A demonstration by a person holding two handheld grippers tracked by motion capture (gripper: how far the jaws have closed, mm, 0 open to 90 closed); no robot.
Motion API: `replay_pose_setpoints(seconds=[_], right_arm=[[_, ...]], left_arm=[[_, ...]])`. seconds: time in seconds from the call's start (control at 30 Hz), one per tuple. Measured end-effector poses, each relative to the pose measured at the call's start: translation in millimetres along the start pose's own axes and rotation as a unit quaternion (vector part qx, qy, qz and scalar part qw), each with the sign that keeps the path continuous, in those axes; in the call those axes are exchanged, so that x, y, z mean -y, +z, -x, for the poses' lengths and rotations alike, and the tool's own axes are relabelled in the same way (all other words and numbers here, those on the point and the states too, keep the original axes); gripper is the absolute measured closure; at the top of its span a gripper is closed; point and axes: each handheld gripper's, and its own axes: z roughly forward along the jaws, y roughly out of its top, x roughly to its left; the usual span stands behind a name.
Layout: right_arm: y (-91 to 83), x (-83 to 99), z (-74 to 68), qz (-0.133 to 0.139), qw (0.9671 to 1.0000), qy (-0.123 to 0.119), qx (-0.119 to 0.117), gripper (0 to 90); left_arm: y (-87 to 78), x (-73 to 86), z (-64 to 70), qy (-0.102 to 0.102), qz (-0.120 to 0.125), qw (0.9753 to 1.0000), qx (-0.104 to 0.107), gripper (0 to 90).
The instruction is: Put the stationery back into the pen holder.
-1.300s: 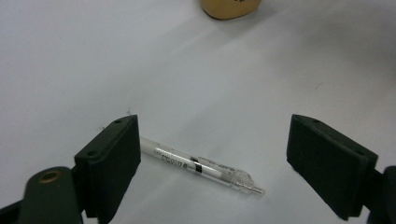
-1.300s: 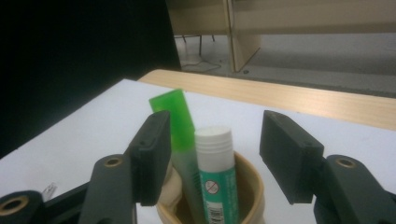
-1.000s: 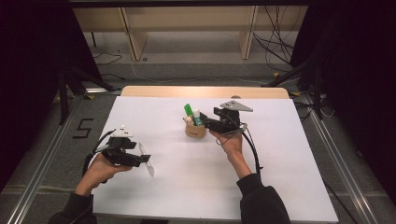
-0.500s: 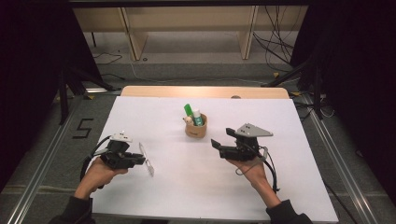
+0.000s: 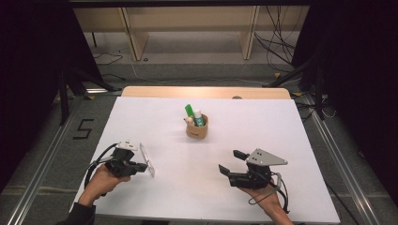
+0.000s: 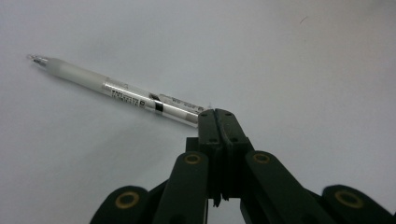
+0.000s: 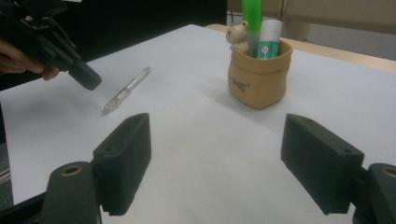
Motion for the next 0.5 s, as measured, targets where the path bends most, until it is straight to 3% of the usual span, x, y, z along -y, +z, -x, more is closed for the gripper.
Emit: replay_pose_setpoints(seconds=[0.5], right_arm=[[-4.0,15.3,-6.0,-0.006,1.0,0.004,-0.006,26.1]], left_arm=[[21.4,2.5,2.7,0.003,-0.008,1.0,-0.001,89.2]])
